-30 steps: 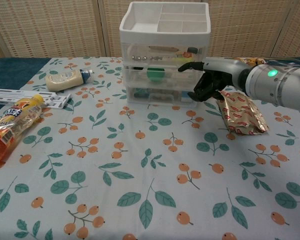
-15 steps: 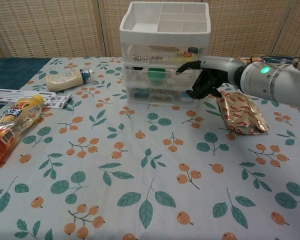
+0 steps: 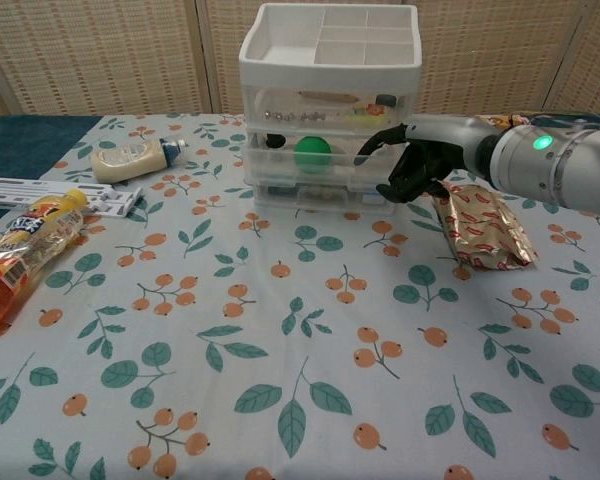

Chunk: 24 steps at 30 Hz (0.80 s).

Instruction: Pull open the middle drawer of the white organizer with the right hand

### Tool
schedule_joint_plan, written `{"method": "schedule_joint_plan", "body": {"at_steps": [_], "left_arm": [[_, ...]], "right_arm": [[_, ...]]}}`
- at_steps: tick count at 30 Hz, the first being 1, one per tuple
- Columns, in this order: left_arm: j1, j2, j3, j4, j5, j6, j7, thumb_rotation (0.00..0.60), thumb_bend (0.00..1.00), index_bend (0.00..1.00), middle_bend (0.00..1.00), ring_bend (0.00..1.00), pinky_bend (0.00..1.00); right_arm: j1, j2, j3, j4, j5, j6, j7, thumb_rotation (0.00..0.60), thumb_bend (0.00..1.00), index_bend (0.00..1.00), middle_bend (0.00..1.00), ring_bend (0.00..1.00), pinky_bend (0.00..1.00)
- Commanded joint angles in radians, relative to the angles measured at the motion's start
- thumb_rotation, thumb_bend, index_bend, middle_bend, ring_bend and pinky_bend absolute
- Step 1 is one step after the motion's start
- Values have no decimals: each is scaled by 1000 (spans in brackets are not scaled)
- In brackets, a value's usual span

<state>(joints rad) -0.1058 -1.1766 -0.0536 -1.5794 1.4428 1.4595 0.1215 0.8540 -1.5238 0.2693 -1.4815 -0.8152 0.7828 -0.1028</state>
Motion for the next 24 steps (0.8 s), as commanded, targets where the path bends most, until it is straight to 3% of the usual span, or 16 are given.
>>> {"method": "schedule_joint_plan", "body": {"at_steps": [1, 24], "left_arm": [[0, 0, 0, 0, 0, 1, 1, 600, 136, 81, 67, 107, 110], [-1, -5, 2, 4, 5, -1, -2, 600, 136, 81, 67, 107, 110]], "right_arm": [[-6, 12, -7, -20, -10, 0, 4, 600, 510, 226, 862, 907, 801], [-54, 144, -67, -221, -74, -34, 54, 600, 510, 250, 866, 908, 801]]}}
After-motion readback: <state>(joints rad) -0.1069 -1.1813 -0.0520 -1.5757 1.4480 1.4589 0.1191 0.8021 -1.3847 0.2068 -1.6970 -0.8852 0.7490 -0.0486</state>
